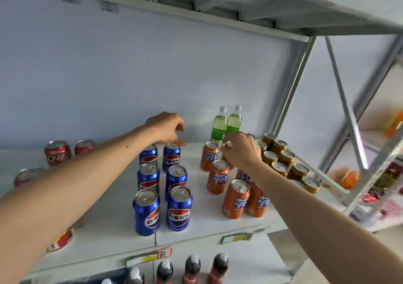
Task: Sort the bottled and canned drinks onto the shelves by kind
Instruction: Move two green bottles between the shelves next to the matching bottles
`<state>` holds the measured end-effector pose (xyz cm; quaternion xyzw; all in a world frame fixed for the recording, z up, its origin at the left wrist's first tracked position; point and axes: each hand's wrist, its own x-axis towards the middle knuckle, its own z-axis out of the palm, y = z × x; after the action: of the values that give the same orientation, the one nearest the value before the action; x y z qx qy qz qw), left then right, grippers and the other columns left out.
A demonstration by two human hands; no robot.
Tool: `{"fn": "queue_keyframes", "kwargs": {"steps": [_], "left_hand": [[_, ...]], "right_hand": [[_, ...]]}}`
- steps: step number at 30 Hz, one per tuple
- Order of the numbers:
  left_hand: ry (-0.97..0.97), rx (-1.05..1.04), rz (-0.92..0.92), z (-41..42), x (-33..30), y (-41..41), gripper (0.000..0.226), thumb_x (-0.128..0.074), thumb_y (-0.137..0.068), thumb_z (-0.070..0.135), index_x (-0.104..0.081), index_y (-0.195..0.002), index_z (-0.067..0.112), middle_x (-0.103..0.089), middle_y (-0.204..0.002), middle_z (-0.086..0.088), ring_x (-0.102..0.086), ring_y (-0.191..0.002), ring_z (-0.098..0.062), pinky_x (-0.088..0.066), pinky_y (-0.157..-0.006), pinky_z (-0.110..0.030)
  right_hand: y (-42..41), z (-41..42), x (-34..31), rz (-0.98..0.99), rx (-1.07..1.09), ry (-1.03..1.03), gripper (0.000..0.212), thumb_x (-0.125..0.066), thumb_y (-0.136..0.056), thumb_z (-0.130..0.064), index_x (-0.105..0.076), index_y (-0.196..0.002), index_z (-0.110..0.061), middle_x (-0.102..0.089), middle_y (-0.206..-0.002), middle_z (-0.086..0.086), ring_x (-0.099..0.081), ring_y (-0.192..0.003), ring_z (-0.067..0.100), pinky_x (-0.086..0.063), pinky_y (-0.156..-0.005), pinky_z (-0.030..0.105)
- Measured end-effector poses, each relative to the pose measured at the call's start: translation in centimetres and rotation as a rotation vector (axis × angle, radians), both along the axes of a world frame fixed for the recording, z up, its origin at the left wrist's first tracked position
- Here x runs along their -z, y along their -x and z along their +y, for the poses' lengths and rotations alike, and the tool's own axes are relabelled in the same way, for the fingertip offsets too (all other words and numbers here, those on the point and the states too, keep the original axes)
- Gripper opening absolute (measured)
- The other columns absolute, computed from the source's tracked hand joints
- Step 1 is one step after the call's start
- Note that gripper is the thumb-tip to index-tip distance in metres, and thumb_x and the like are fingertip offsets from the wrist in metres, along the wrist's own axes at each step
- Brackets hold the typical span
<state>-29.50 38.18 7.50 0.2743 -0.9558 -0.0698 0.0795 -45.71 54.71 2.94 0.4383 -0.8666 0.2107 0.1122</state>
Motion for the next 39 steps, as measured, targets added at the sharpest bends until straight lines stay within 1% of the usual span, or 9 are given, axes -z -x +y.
{"fn": "queue_keyframes", "kwargs": {"steps": [3,7,11,17,19,23,30,35,39], "left_hand": [[0.0,-0.001,-0.003,0.1,0.1,4.6,0.054,-0.077,-0.077,0.045,-0.061,-0.122,0.02,-0.062,-0.123,0.003,-0.058,-0.11,-0.018,-0.05,-0.087,-0.035],[0.007,-0.005,-0.036,-1.5,0.6,9.8,0.06,-0.077,-0.076,0.046,-0.058,-0.126,0.018,-0.061,-0.126,0.001,-0.059,-0.111,-0.018,-0.051,-0.094,-0.039],[-0.044,-0.024,-0.017,-3.2,1.0,14.4,0.071,-0.079,-0.075,0.045,-0.05,-0.133,0.017,-0.058,-0.132,-0.001,-0.057,-0.115,-0.02,-0.049,-0.096,-0.041],[-0.18,-0.094,0.014,-4.3,2.8,17.3,0.089,-0.081,-0.074,0.04,-0.035,-0.145,0.014,-0.046,-0.146,-0.006,-0.052,-0.125,-0.025,-0.045,-0.103,-0.043],[-0.177,-0.186,0.047,-5.5,4.0,26.2,0.092,-0.081,-0.074,0.039,-0.032,-0.147,0.013,-0.044,-0.148,-0.007,-0.05,-0.128,-0.025,-0.044,-0.104,-0.041],[-0.174,-0.224,0.055,-6.4,4.4,26.3,0.094,-0.081,-0.072,0.043,-0.031,-0.146,0.013,-0.046,-0.146,-0.007,-0.052,-0.125,-0.025,-0.046,-0.101,-0.043],[-0.131,-0.342,0.037,-7.0,6.8,30.3,0.086,-0.082,-0.064,0.056,-0.042,-0.125,0.009,-0.06,-0.119,-0.008,-0.058,-0.1,-0.024,-0.05,-0.078,-0.036],[-0.189,-0.373,0.108,-7.2,7.9,32.5,0.1,-0.085,-0.061,0.054,-0.036,-0.135,0.008,-0.059,-0.123,-0.008,-0.059,-0.107,-0.025,-0.053,-0.086,-0.039],[-0.238,-0.411,0.191,-7.3,8.8,33.1,0.097,-0.086,-0.058,0.051,-0.038,-0.132,0.011,-0.06,-0.12,-0.006,-0.06,-0.105,-0.024,-0.055,-0.087,-0.041]], "right_hand": [[5.1,0.5,0.0,0.001,-0.005,0.008,0.021,-0.061,-0.087,-0.031,-0.071,-0.104,-0.03,-0.071,-0.11,-0.003,-0.065,-0.092,0.022,-0.047,-0.057,0.025],[11.4,-0.4,0.0,-0.039,0.01,0.01,0.021,-0.062,-0.087,-0.029,-0.069,-0.107,-0.03,-0.069,-0.112,-0.004,-0.062,-0.09,0.019,-0.048,-0.061,0.027],[16.0,-2.2,0.1,-0.061,0.025,0.059,0.023,-0.063,-0.086,-0.03,-0.067,-0.108,-0.029,-0.067,-0.118,-0.004,-0.063,-0.1,0.021,-0.054,-0.075,0.035],[19.4,-4.5,0.4,-0.082,0.007,0.058,0.038,-0.065,-0.085,-0.029,-0.061,-0.122,-0.024,-0.066,-0.12,-0.002,-0.063,-0.101,0.022,-0.051,-0.071,0.032],[28.8,-7.3,1.3,-0.134,-0.025,0.038,0.039,-0.065,-0.085,-0.029,-0.06,-0.124,-0.022,-0.065,-0.12,-0.002,-0.061,-0.102,0.022,-0.046,-0.069,0.03],[29.2,-8.9,2.2,-0.173,-0.059,-0.034,0.05,-0.068,-0.084,-0.033,-0.053,-0.129,-0.019,-0.064,-0.121,0.002,-0.06,-0.103,0.023,-0.048,-0.073,0.032],[32.4,-13.0,3.8,-0.414,-0.164,-0.034,0.097,-0.086,-0.067,-0.038,-0.029,-0.142,-0.014,-0.052,-0.136,0.007,-0.052,-0.119,0.028,-0.049,-0.093,0.044],[34.0,-15.8,4.9,-0.455,-0.256,-0.077,0.094,-0.089,-0.063,-0.036,-0.033,-0.135,-0.013,-0.055,-0.125,0.008,-0.052,-0.114,0.027,-0.05,-0.092,0.044],[35.0,-16.9,6.2,-0.507,-0.293,-0.032,0.087,-0.09,-0.064,-0.032,-0.04,-0.132,-0.013,-0.055,-0.123,0.005,-0.048,-0.102,0.019,-0.046,-0.081,0.033]]}}
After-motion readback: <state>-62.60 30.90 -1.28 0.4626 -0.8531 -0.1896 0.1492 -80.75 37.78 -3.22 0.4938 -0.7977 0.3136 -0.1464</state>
